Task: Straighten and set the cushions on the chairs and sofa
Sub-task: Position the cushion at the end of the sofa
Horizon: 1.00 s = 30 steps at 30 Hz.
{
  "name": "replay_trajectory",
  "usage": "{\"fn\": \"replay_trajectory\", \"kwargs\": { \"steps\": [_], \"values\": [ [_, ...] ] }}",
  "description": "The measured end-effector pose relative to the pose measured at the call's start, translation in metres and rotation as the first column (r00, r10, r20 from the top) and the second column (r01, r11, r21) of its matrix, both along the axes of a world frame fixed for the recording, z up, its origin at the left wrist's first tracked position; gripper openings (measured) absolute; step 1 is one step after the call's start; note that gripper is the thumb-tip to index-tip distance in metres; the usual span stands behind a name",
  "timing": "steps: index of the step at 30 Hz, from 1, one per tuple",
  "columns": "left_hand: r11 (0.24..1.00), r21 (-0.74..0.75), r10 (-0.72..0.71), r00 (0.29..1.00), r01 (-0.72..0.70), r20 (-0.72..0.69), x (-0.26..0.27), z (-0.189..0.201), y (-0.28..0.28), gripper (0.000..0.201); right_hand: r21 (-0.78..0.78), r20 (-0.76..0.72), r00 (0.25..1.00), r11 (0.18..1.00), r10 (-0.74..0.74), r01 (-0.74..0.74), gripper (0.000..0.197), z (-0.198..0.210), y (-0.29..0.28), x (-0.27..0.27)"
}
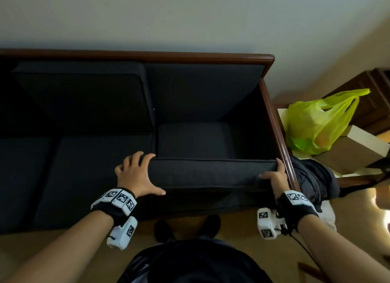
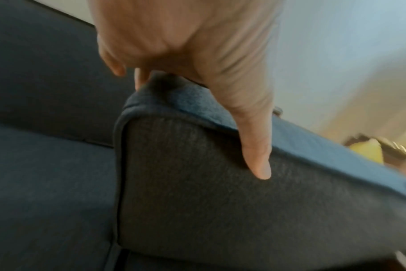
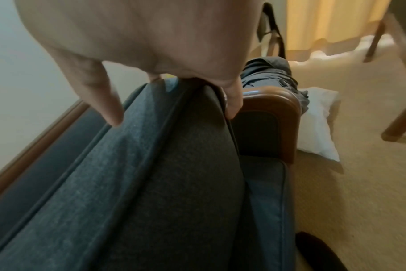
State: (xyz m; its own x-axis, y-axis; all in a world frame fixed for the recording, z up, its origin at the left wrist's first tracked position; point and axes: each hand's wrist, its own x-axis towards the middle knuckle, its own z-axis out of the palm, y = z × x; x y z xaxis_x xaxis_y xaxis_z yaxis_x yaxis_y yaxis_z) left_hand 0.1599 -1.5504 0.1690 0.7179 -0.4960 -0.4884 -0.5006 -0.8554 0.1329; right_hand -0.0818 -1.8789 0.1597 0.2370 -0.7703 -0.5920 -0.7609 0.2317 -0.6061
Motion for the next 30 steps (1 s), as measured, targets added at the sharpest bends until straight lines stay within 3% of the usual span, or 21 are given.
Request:
{"fn": "replay_trajectory", "kwargs": {
  "steps": [3, 5, 7, 10, 15, 18, 20, 24, 27, 30],
  "values": [
    [0.936, -0.204, 0.221, 0.931, -0.286, -0.291, 0.007, -0.005, 0.005, 0.126, -0.046, 0.012, 0.998, 0.997, -0.058, 0.059, 0.078, -0.001, -0.001, 0.012],
    [0.826, -0.337, 0.299, 0.858, -0.452, -0.418, 0.010, -0.007, 0.005, 0.111, -0.110, -0.039, 0.997, 0.992, -0.073, 0.068, 0.061, 0.003, 0.003, 0.018],
    [0.690, -0.385, 0.385, 0.761, -0.613, -0.521, 0.013, -0.008, 0.004, 0.093, -0.141, -0.073, 0.993, 0.986, -0.096, 0.085, 0.058, 0.000, 0.007, 0.017],
    [0.559, -0.321, 0.486, 0.616, -0.764, -0.620, 0.020, -0.018, 0.012, 0.072, -0.144, -0.141, 0.972, 0.975, -0.188, 0.168, 0.067, -0.005, 0.014, 0.012],
    [0.463, -0.205, 0.494, 0.443, -0.862, -0.748, 0.008, -0.032, 0.027, 0.042, -0.035, -0.177, 0.926, 0.942, -0.334, 0.333, 0.081, -0.005, 0.011, 0.002],
    [0.312, -0.040, 0.502, 0.201, -0.949, -0.841, 0.003, -0.036, 0.025, 0.043, 0.035, -0.193, 0.905, 0.919, -0.379, 0.392, 0.095, -0.012, 0.004, -0.007],
    [0.260, 0.042, 0.513, 0.101, -0.965, -0.853, 0.004, -0.039, 0.023, 0.047, 0.080, -0.188, 0.894, 0.901, -0.407, 0.427, 0.097, -0.018, -0.004, -0.008],
    [0.153, 0.099, 0.562, 0.004, -0.983, -0.827, 0.015, -0.035, 0.008, 0.041, 0.141, -0.154, 0.850, 0.840, -0.503, 0.523, 0.088, -0.020, -0.027, 0.006],
    [0.098, 0.012, 0.588, 0.048, -0.995, -0.807, 0.032, -0.024, -0.014, 0.033, 0.113, -0.098, 0.836, 0.828, -0.541, 0.549, 0.079, -0.019, -0.048, 0.027],
    [0.095, -0.022, 0.596, 0.074, -0.995, -0.800, 0.052, -0.013, -0.035, 0.033, 0.102, -0.060, 0.828, 0.822, -0.557, 0.560, 0.074, -0.017, -0.071, 0.049]
  ]
}}
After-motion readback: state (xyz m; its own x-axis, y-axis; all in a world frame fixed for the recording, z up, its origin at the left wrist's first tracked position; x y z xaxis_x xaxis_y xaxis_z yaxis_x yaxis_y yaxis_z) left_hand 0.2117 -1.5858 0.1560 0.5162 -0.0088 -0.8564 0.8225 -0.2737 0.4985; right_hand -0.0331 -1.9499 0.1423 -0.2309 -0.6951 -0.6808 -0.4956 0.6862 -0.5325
